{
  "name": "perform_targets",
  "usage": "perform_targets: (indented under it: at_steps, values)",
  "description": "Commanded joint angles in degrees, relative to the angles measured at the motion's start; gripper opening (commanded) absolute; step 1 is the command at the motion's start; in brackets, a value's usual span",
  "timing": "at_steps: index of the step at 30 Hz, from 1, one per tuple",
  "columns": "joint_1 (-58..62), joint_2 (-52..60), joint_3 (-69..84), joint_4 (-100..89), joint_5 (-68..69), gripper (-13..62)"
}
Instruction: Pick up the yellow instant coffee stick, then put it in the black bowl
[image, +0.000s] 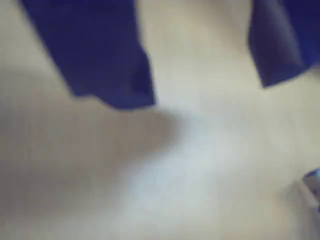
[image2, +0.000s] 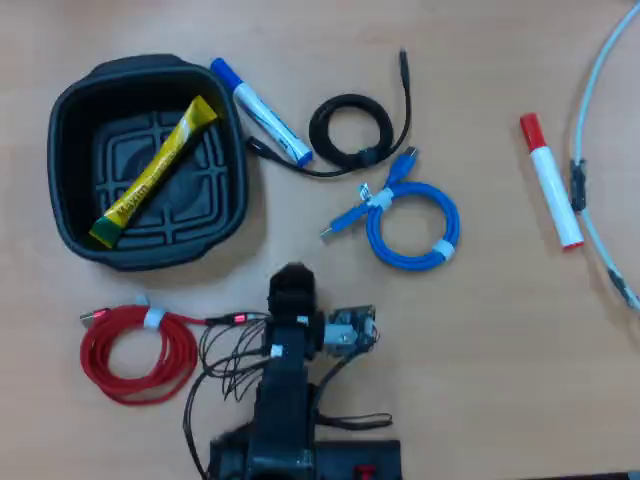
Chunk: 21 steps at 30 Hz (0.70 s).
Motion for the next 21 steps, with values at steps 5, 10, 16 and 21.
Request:
perform_targets:
  at_steps: [5,10,16,21]
  values:
    - [0.62,4.83,9.14,-10.99,4.31,19.7]
    - [0.62,5.80,16.79,-22.50,4.39,19.5]
    - [2.99,5.80,21.80,-25.22,4.31,19.4]
    - [3.25,5.80,23.99,-25.22,3.69,19.4]
